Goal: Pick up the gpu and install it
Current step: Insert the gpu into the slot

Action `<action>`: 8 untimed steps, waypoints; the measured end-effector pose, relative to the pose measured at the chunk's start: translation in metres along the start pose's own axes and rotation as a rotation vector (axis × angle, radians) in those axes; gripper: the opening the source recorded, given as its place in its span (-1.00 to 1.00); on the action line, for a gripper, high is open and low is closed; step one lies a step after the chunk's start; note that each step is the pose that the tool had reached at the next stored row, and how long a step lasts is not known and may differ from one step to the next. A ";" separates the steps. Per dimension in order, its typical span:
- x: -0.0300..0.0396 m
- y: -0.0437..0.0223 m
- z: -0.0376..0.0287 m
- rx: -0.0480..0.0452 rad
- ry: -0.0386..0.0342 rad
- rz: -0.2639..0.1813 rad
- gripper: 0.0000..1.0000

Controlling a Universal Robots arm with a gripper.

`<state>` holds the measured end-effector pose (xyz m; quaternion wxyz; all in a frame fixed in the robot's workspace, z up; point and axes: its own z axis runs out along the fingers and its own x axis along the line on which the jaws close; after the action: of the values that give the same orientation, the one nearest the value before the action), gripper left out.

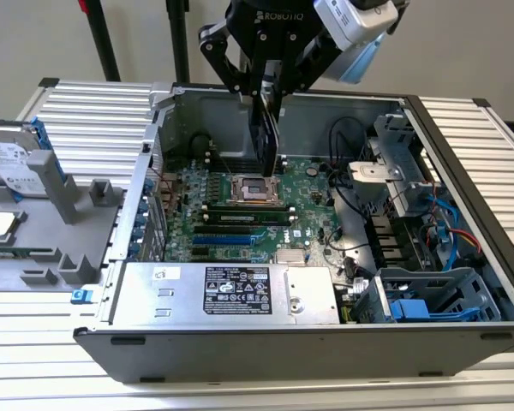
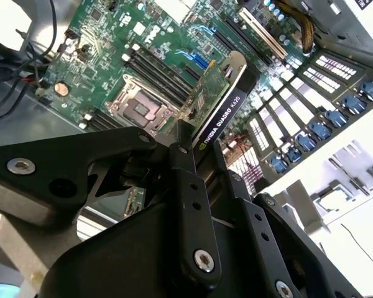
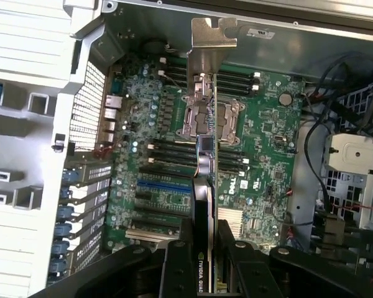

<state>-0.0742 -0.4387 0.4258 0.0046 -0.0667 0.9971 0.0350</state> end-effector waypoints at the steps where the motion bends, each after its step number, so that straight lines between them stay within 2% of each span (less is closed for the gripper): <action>1: 0.0000 0.0000 0.0000 0.0000 0.0003 -0.004 -1.00; 8: 0.0000 0.0000 0.0000 -0.0005 0.0024 -0.035 -1.00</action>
<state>-0.0742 -0.4387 0.4257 0.0040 -0.0844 0.9958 0.0351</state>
